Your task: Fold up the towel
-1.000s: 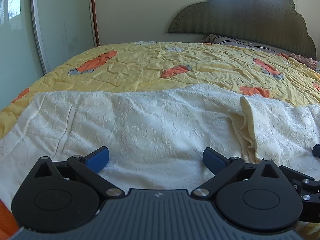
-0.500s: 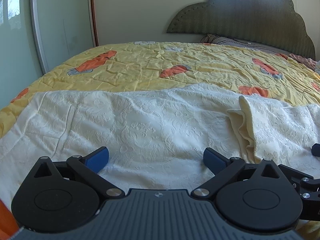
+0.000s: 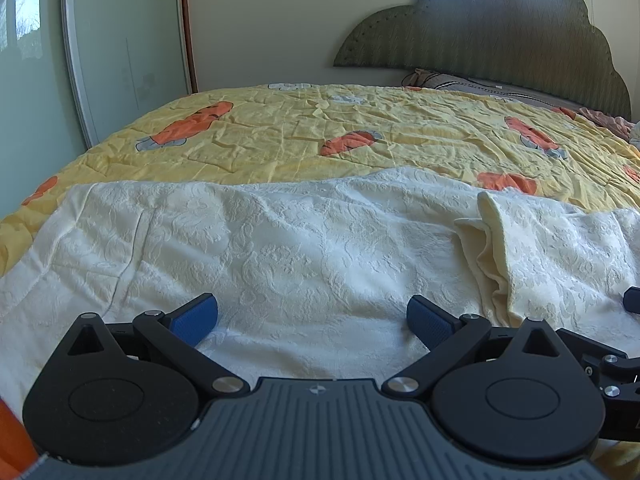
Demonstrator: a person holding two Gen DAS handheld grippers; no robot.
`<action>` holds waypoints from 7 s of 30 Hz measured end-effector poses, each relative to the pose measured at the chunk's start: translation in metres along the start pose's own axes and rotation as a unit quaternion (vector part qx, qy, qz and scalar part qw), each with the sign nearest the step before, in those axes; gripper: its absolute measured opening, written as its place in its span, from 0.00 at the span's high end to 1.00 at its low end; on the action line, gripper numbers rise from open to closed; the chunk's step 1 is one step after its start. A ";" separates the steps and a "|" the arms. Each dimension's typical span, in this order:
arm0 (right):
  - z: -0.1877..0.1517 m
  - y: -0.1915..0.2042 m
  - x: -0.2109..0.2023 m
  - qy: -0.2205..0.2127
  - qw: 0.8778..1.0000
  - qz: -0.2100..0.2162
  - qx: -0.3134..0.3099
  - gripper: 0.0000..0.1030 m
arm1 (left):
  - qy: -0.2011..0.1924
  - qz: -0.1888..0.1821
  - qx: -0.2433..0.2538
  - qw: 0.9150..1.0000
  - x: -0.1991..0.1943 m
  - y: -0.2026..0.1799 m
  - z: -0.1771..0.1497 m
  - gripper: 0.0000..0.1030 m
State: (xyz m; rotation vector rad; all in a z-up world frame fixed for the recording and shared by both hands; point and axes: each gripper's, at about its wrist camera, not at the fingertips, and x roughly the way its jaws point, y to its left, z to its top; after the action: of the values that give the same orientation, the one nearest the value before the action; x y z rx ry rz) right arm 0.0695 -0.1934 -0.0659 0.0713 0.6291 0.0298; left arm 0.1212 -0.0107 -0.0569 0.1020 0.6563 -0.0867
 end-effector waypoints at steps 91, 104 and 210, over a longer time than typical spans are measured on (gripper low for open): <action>0.062 0.213 0.032 0.058 0.932 0.231 -0.274 0.79 | 0.080 -0.080 -0.342 0.933 -0.002 0.239 0.011 0.84; 0.099 0.139 0.019 -0.009 0.946 0.324 -0.028 0.79 | -0.053 -0.071 -0.201 0.976 -0.102 0.132 0.067 0.86; -0.019 -0.078 -0.085 -0.025 0.998 0.010 0.061 0.64 | 0.045 -0.144 0.012 0.988 -0.086 -0.044 -0.002 0.25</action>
State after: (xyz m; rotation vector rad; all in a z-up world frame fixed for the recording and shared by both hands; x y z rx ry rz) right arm -0.0100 -0.2746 -0.0373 0.1953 0.5805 0.0094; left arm 0.0468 -0.0501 -0.0085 0.0332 0.7579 -0.3699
